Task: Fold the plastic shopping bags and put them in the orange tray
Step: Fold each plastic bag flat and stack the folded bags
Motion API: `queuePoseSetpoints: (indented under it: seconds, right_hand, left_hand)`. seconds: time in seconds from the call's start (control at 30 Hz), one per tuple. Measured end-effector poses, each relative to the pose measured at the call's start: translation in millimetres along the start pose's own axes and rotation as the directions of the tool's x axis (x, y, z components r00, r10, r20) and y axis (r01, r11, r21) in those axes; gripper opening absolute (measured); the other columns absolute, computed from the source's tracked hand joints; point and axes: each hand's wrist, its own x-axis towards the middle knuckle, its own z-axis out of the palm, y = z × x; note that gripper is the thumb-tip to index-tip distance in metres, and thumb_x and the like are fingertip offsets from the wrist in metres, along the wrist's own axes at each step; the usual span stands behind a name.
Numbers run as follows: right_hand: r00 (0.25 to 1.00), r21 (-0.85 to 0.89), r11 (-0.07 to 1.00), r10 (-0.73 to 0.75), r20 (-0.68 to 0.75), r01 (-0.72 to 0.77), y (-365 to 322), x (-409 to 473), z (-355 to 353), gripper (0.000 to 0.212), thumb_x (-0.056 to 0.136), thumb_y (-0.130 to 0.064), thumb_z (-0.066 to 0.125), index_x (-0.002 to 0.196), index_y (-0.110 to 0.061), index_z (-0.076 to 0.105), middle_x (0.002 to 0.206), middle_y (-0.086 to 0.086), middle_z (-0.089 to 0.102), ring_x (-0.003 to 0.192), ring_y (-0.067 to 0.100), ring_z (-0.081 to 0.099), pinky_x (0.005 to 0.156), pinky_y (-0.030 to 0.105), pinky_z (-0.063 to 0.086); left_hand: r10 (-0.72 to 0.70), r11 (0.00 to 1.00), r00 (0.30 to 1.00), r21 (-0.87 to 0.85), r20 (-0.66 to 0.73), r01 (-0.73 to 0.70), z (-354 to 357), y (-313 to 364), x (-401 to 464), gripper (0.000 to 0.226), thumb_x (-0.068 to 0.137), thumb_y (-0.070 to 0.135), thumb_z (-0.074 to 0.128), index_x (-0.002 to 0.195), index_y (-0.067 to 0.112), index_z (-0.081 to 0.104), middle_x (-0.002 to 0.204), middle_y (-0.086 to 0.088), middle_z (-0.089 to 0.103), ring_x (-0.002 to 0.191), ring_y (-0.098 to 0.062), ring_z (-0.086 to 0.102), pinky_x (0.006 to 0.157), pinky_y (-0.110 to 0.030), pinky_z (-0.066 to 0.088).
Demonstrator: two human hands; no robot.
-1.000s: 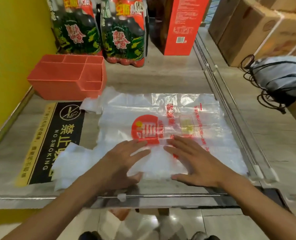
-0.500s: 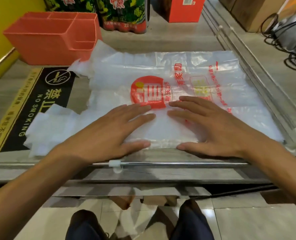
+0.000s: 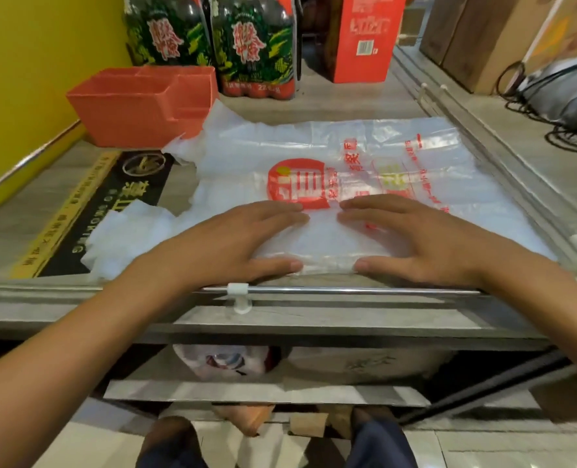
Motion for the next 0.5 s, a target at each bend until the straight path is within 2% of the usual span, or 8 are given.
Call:
queuePoseSetpoints:
  seconds: [0.13, 0.23, 0.37, 0.5]
  right_hand:
    - [0.999, -0.014, 0.999, 0.032, 0.040, -0.032, -5, 0, -3, 0.072, 0.089, -0.079, 0.045, 0.153, -0.051, 0.026, 0.161, -0.029, 0.019, 0.147, -0.002, 0.019, 0.123, 0.040, 0.024]
    - [0.999, 0.003, 0.999, 0.039, 0.033, -0.039, -9, -2, -5, 0.072, 0.089, -0.078, 0.046, 0.152, -0.051, 0.028, 0.160, -0.031, 0.020, 0.146, -0.004, 0.020, 0.122, 0.036, 0.024]
    - [0.999, -0.004, 0.999, 0.046, 0.025, -0.046, -12, 2, -5, 0.071, 0.089, -0.079, 0.045, 0.152, -0.050, 0.030, 0.159, -0.031, 0.022, 0.145, -0.004, 0.021, 0.121, 0.036, 0.027]
    - [1.000, -0.004, 1.000, 0.026, 0.011, -0.026, -8, 4, -4, 0.069, 0.091, -0.077, 0.045, 0.152, -0.048, 0.032, 0.160, -0.031, 0.022, 0.145, -0.007, 0.019, 0.120, 0.029, 0.022]
  left_hand:
    - [-0.022, 1.000, 1.000, -0.002, 0.021, 0.022, 0, 1, -1, 0.074, 0.091, 0.075, 0.044, 0.155, 0.041, 0.029, 0.162, 0.018, 0.025, 0.146, -0.003, 0.026, 0.122, -0.032, 0.025]
    - [-0.025, 1.000, 1.000, -0.011, 0.016, 0.025, 0, 0, -2, 0.073, 0.091, 0.075, 0.045, 0.154, 0.041, 0.030, 0.161, 0.020, 0.026, 0.146, -0.003, 0.026, 0.122, -0.034, 0.027]
    - [-0.029, 0.999, 0.999, -0.020, 0.020, 0.030, -2, 0, -3, 0.070, 0.093, 0.072, 0.043, 0.154, 0.040, 0.031, 0.162, 0.019, 0.026, 0.146, -0.003, 0.025, 0.122, -0.030, 0.024]
    - [-0.030, 0.999, 0.999, -0.023, 0.017, 0.030, -3, 0, -1, 0.070, 0.093, 0.073, 0.036, 0.154, 0.039, 0.033, 0.162, 0.018, 0.027, 0.146, -0.003, 0.027, 0.121, -0.030, 0.026]
